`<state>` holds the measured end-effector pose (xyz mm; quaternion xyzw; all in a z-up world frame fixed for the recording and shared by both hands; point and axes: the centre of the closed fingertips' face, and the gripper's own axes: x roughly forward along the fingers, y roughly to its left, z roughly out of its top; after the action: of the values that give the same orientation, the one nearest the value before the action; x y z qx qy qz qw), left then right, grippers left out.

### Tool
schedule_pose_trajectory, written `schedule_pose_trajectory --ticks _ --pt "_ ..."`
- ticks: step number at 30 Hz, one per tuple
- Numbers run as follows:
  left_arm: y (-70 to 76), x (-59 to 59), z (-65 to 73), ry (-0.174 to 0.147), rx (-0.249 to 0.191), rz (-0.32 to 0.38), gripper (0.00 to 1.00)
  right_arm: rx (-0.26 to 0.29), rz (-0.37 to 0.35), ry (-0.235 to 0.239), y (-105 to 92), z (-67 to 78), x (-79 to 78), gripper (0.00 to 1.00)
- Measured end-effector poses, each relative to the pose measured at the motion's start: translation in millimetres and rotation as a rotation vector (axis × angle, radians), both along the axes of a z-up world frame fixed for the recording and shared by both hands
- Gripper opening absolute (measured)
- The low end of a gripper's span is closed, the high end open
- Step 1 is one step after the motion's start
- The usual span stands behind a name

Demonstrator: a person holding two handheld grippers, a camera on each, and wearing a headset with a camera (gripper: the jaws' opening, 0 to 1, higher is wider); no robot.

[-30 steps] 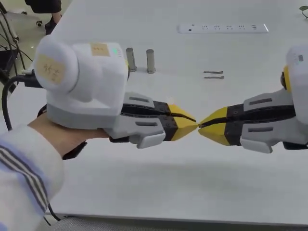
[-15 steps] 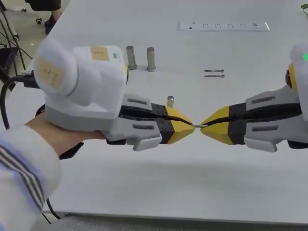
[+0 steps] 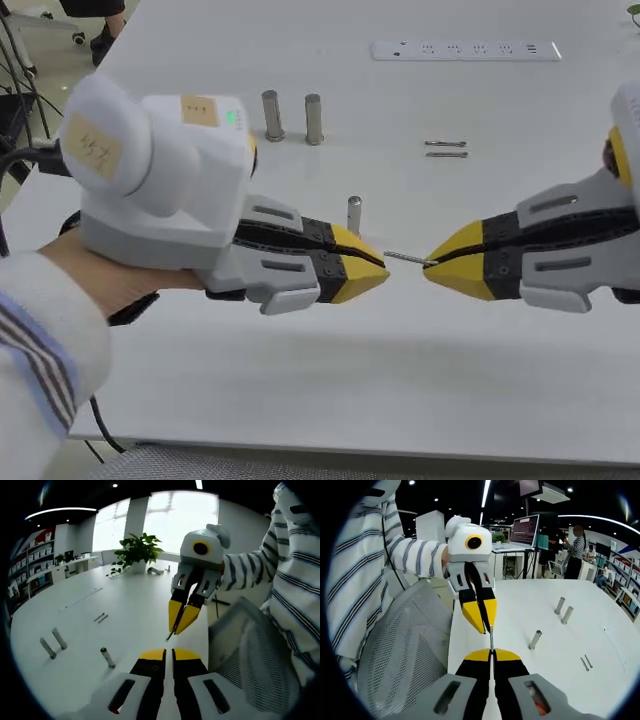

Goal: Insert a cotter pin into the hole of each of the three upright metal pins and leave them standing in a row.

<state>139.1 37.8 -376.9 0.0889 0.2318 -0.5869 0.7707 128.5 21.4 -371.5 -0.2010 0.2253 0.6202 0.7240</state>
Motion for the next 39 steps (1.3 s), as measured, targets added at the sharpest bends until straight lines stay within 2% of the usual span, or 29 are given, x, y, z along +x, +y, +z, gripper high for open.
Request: schedule_pose_trajectory --ticks 5,10,17,19,25,28,34,39 --pt "6.2 8.1 -2.8 -0.015 0.018 0.042 0.13 -0.041 0.004 -0.021 -5.6 -4.8 7.3 0.0" --pt "12.7 21.1 -1.5 -0.031 0.023 0.073 0.17 -0.101 0.004 -0.043 -14.8 -14.9 21.3 0.0" --pt "23.2 51.4 -5.6 -0.06 0.077 0.135 0.18 -0.162 -0.045 -0.044 -23.8 -28.8 48.3 0.0" --pt "28.1 62.1 -10.8 -0.064 0.118 0.16 0.18 -0.181 -0.052 -0.045 -26.0 -34.8 60.6 0.0" --pt "29.4 79.6 -18.1 -0.073 0.151 0.154 0.18 -0.251 -0.044 -0.034 -26.1 -51.1 81.7 0.0" --pt "29.7 87.0 -23.3 -0.077 0.18 0.151 0.19 -0.293 -0.031 -0.047 -24.9 -56.6 89.4 0.0" --pt "26.5 97.8 -33.2 -0.073 0.211 0.145 0.17 -0.311 0.002 -0.049 -15.6 -61.3 100.9 0.0" --pt "21.0 105.7 -35.0 -0.088 0.214 0.145 0.17 -0.336 0.024 -0.064 -10.7 -65.7 108.2 0.0"
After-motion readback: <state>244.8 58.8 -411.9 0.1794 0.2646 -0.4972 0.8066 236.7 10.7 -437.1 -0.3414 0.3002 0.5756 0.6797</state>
